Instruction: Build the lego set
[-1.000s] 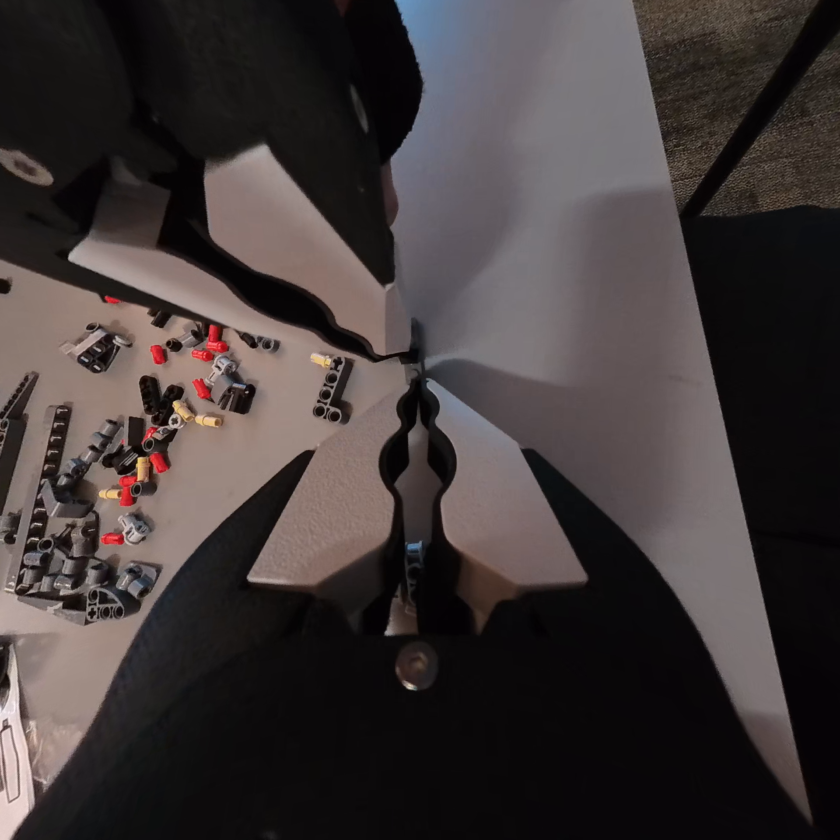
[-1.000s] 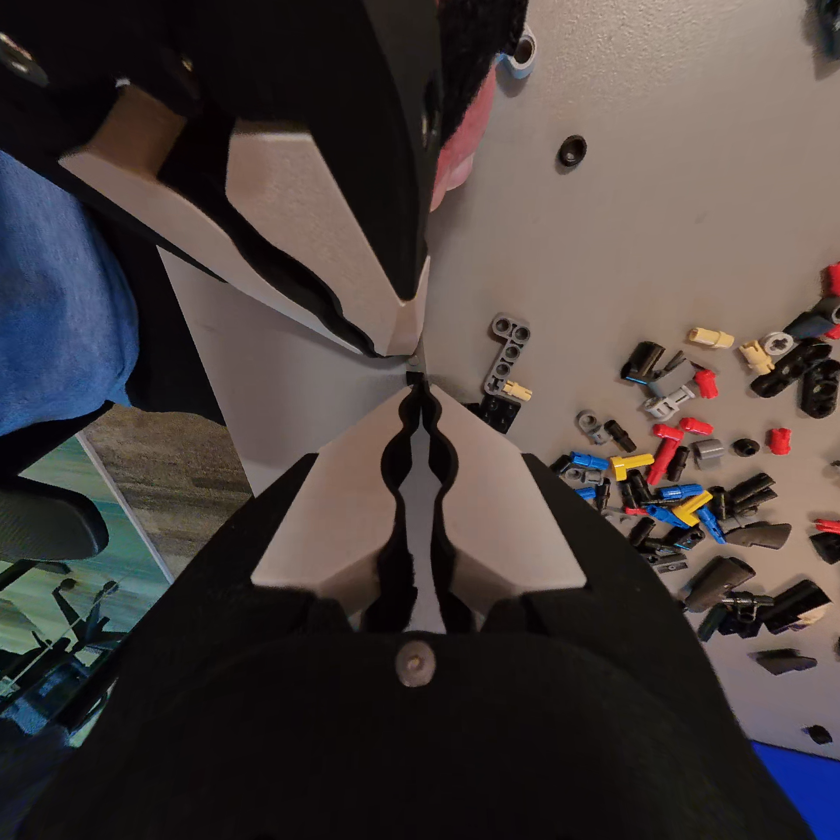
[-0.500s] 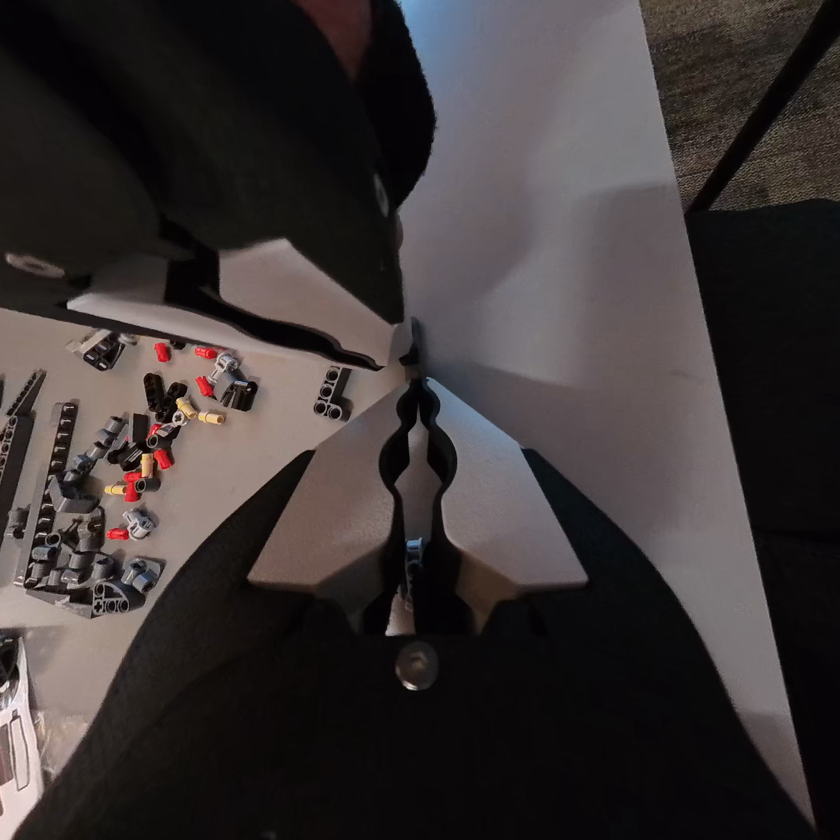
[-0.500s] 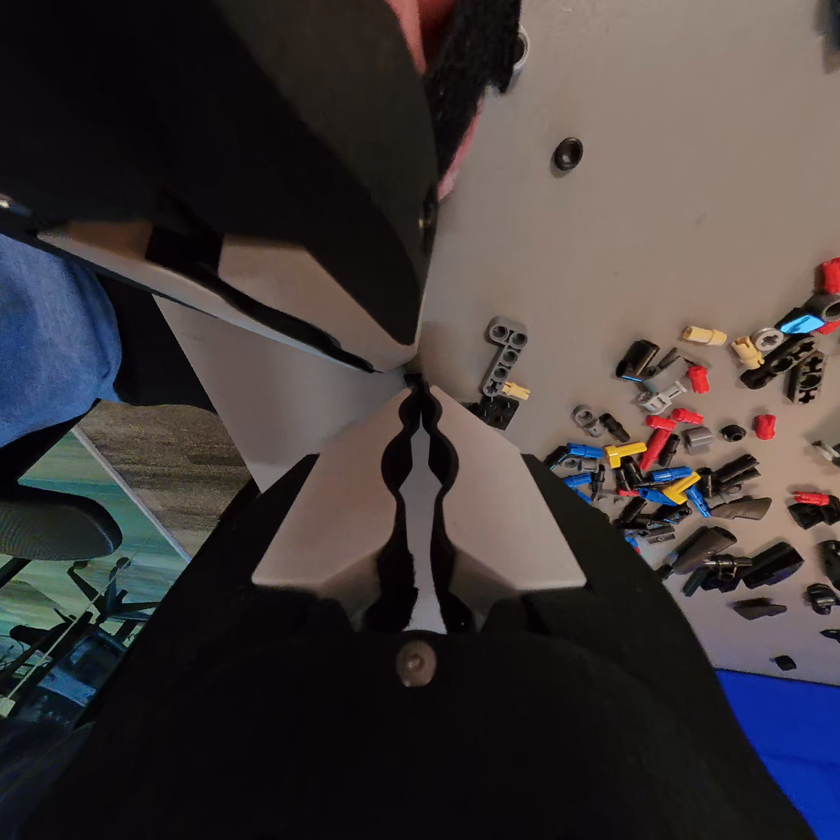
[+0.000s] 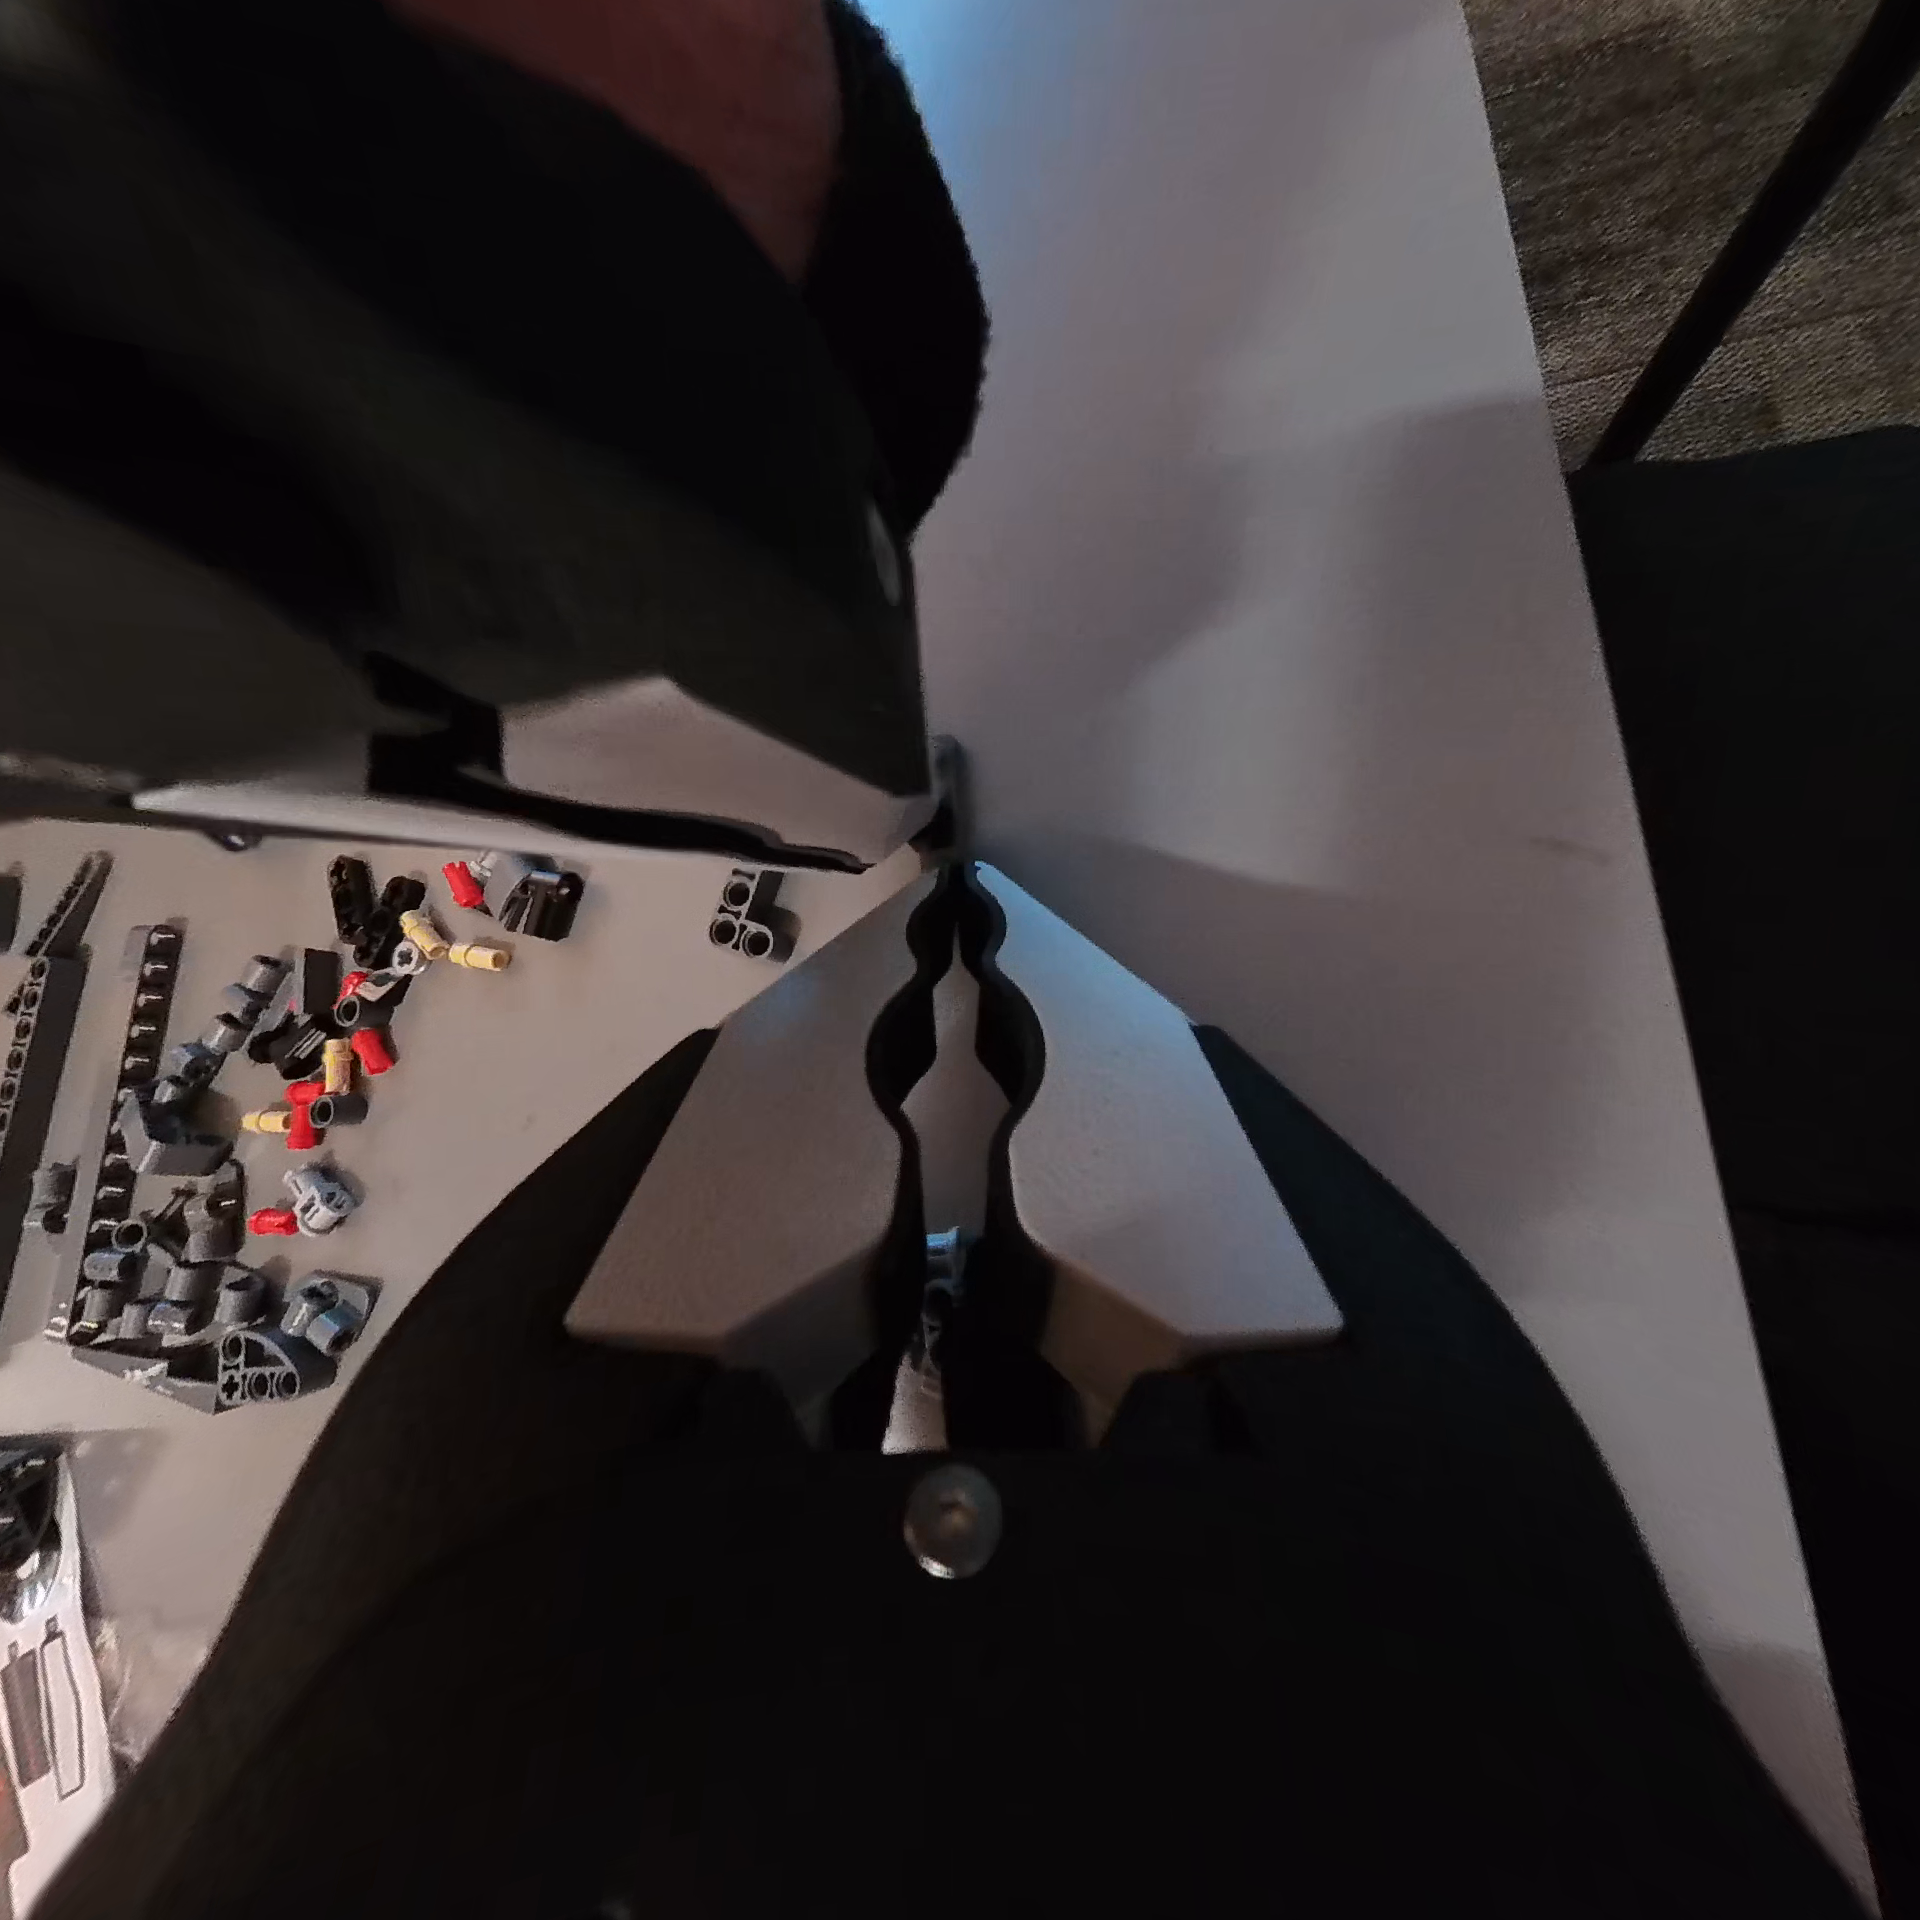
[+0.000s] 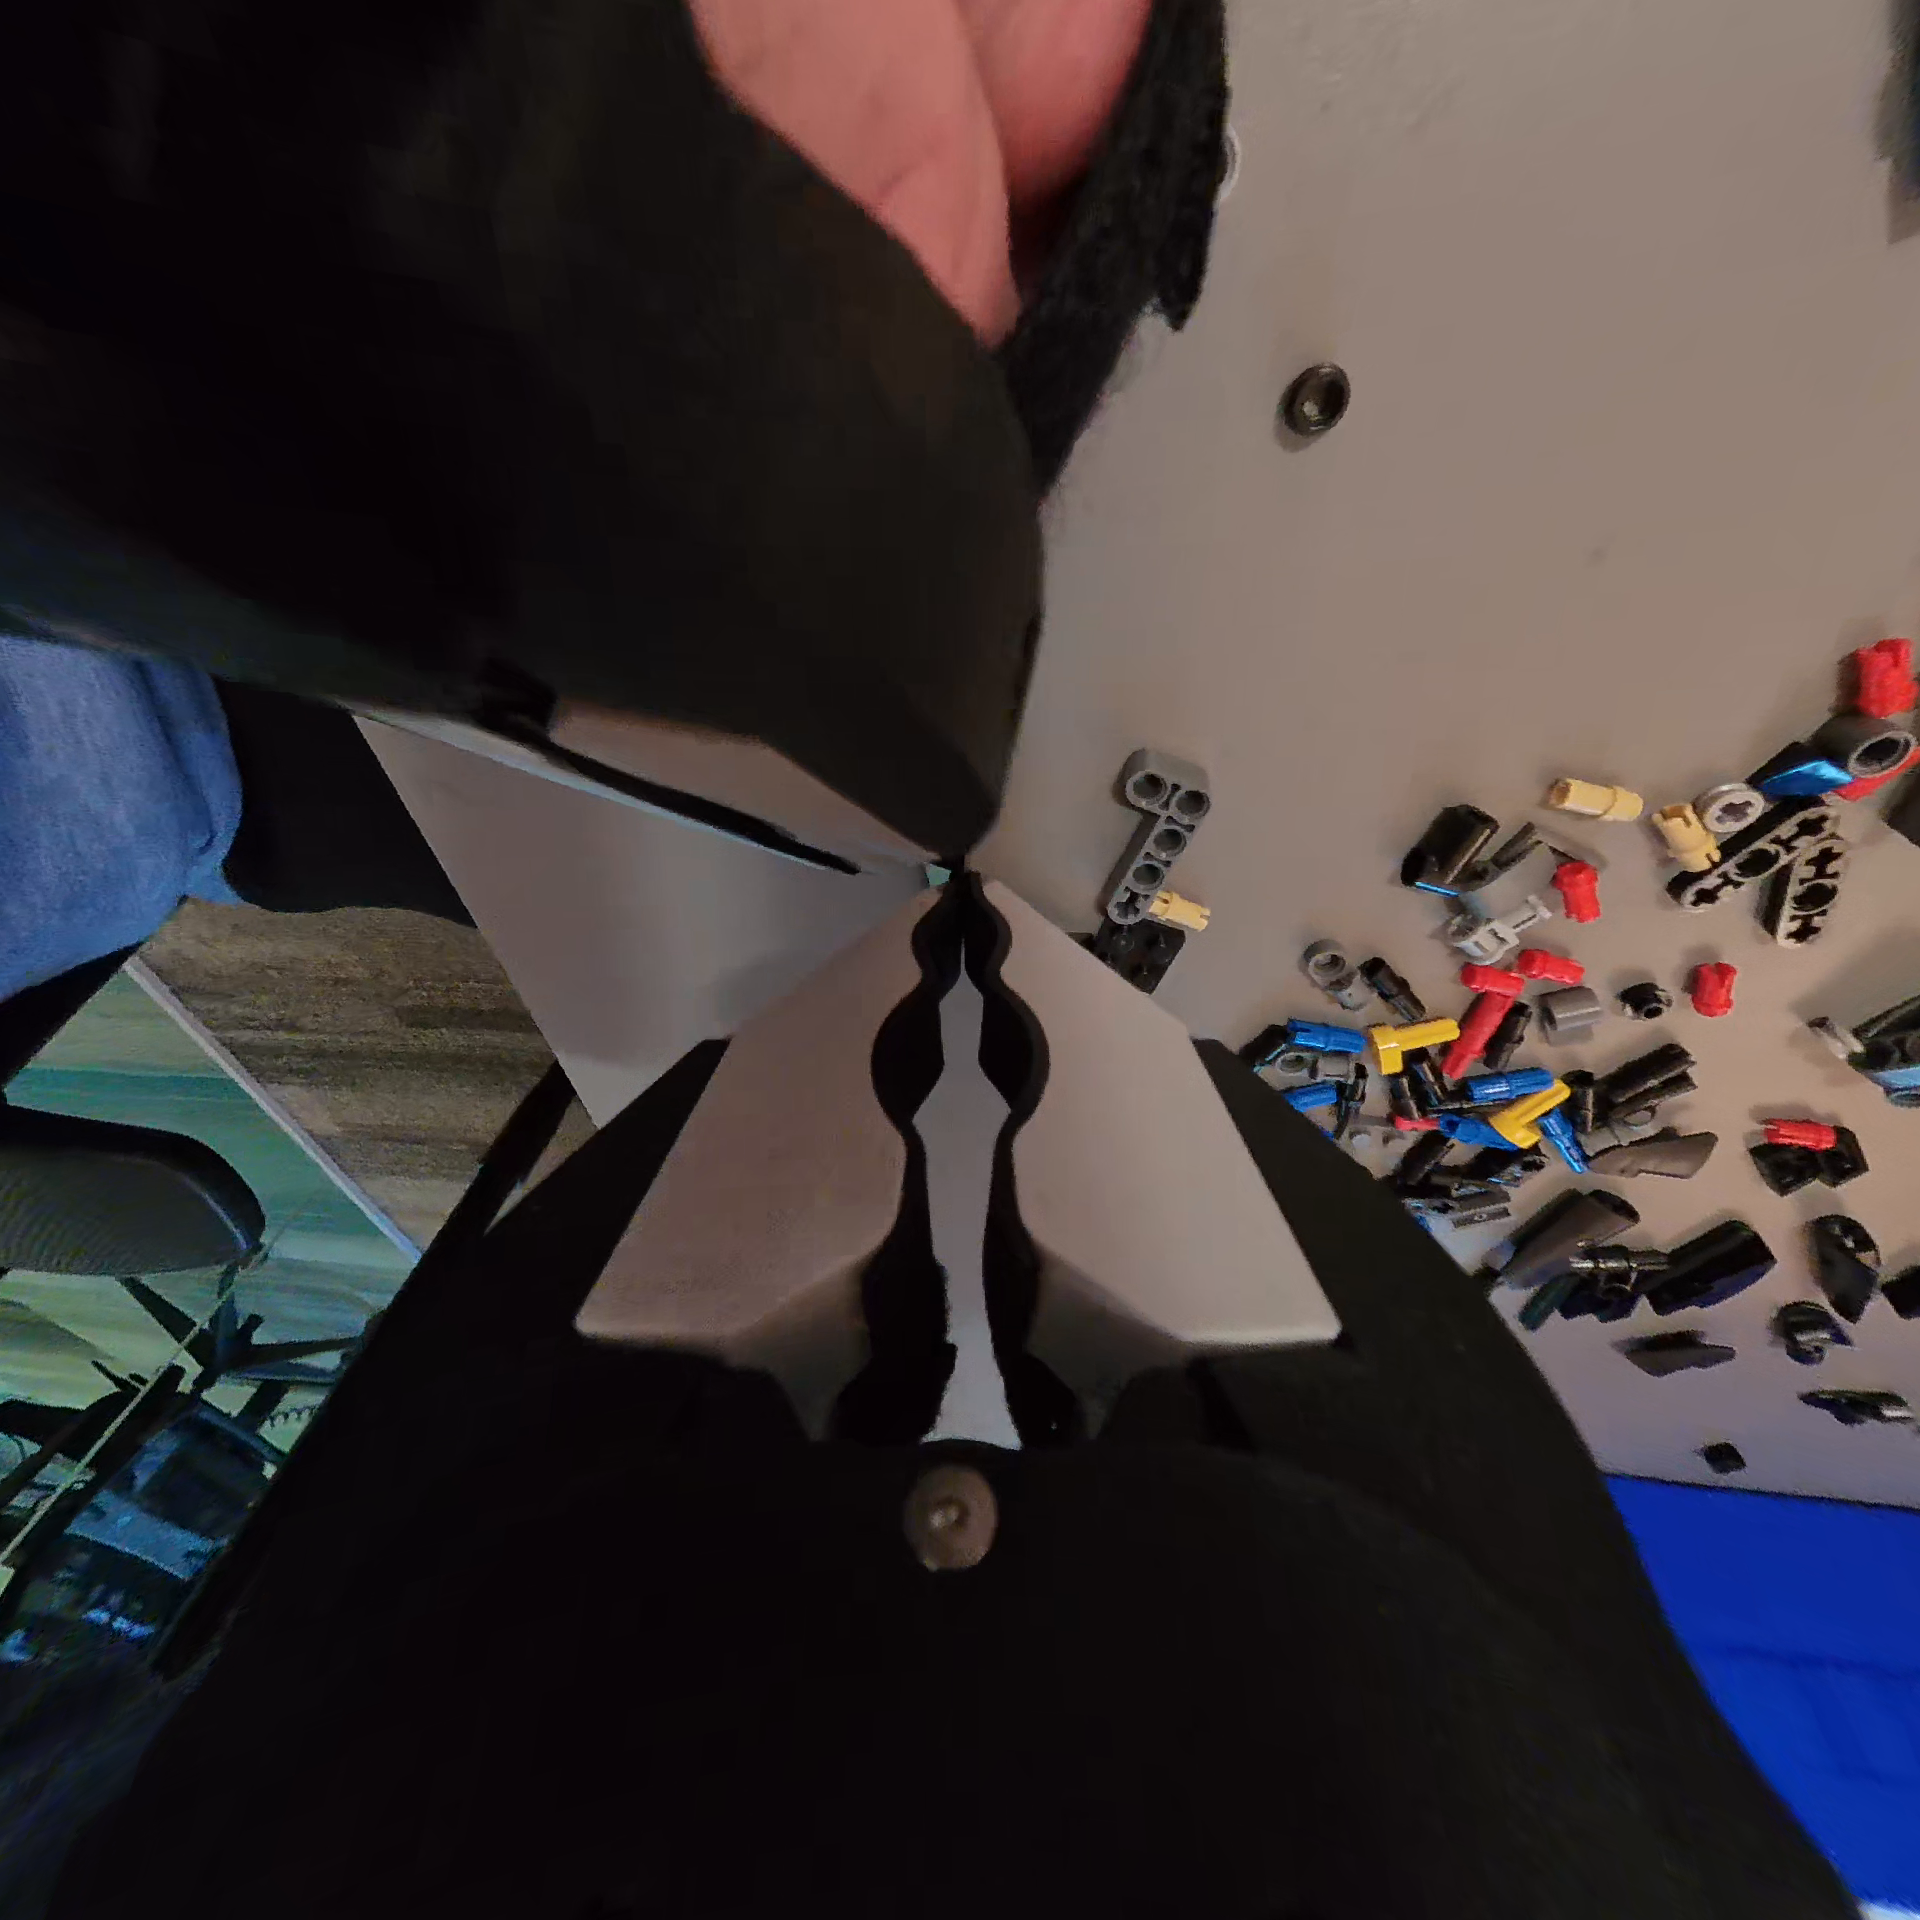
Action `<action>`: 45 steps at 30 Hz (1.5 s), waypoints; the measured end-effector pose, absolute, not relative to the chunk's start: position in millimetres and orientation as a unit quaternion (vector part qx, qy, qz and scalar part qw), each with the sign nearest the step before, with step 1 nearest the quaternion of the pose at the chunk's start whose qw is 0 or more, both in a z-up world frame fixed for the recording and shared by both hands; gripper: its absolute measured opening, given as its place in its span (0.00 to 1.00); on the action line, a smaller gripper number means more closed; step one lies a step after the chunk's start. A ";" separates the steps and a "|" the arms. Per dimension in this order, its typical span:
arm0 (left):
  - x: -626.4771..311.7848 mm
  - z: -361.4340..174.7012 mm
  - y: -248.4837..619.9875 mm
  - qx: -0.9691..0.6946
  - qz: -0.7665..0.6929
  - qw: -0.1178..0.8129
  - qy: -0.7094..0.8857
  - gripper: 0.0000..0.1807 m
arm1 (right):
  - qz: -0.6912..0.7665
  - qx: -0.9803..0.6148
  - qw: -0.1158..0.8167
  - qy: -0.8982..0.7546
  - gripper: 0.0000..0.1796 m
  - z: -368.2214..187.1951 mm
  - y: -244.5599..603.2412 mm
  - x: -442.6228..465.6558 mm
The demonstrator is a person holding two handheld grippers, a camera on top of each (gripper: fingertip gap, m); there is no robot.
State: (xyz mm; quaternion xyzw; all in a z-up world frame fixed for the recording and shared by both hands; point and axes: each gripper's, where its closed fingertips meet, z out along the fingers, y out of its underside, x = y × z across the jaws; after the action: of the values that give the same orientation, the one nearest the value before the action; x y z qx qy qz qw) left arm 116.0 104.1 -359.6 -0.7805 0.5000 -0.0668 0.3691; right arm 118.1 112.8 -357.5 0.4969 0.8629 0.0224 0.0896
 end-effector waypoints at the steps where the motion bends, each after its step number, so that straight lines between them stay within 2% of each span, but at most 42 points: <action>1: 115.9 -359.7 104.1 -0.780 -0.066 0.368 0.501 0.00 | 0.033 0.497 0.090 0.862 0.00 -357.7 112.6 117.9; 12: 115.4 -359.7 103.8 -0.780 -0.057 0.366 0.504 0.00 | 0.028 0.528 0.082 0.845 0.00 -357.7 112.2 115.8; 14: 113.9 -359.7 104.0 -0.781 -0.053 0.362 0.506 0.00 | -0.006 0.543 0.066 0.837 0.00 -356.7 112.2 110.1; 17: 114.0 -359.5 103.7 -0.784 -0.065 0.360 0.501 0.00 | -0.040 0.547 0.042 0.835 0.05 -351.0 112.7 104.1; 22: 109.1 -358.6 103.9 -0.786 -0.059 0.351 0.505 0.00 | -0.082 0.546 0.017 0.834 0.01 -345.3 114.2 105.4; 28: 98.7 -336.1 102.5 -0.781 -0.073 0.379 0.490 0.04 | -0.130 0.493 -0.074 0.857 0.05 -330.6 114.4 101.7; 33: 101.1 -353.5 97.7 -0.786 -0.072 0.356 0.499 0.05 | -0.139 0.462 -0.112 0.869 0.06 -346.4 108.9 103.7; 45: 105.3 -359.9 103.2 -0.789 -0.071 0.354 0.497 0.04 | -0.205 0.455 -0.137 0.855 0.04 -359.5 118.9 108.3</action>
State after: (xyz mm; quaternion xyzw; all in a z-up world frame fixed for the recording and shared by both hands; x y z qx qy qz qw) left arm 105.3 103.2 -359.9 -0.7895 0.4967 -0.0706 0.3536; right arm 108.3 118.9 -359.5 0.4554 0.8554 -0.2051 -0.1370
